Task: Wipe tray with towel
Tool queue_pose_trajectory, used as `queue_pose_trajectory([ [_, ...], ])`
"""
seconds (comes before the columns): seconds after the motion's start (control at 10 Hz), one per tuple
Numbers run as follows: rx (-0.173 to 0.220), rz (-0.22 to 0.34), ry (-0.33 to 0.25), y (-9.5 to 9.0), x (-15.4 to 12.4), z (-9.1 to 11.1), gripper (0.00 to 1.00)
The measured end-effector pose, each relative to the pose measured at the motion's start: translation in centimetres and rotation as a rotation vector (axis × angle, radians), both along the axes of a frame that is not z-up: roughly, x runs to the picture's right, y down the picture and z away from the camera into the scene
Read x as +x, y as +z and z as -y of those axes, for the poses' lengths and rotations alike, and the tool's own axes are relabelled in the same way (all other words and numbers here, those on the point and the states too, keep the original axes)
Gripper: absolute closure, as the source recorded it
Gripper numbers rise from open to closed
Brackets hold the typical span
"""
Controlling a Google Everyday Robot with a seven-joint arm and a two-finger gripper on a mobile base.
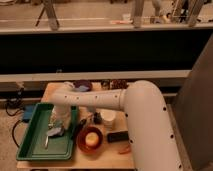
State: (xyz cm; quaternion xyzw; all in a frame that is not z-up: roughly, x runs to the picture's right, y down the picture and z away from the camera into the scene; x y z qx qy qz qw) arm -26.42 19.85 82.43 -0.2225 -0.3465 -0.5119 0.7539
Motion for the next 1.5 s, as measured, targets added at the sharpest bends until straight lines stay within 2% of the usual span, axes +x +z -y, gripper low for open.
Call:
queue_pose_trajectory([
  [0.3, 0.004, -0.027, -0.030, 0.05, -0.16, -0.29, 0.37],
  [0.4, 0.007, -0.033, -0.030, 0.14, 0.13, -0.24, 0.41],
  [0.5, 0.010, -0.036, -0.031, 0.14, 0.18, -0.24, 0.51],
  [0.8, 0.013, -0.041, -0.038, 0.25, 0.40, -0.28, 0.57],
  [1.0, 0.013, -0.045, -0.046, 0.42, 0.42, -0.46, 0.69],
  [1.5, 0.009, -0.057, -0.063, 0.76, 0.42, -0.83, 0.69],
])
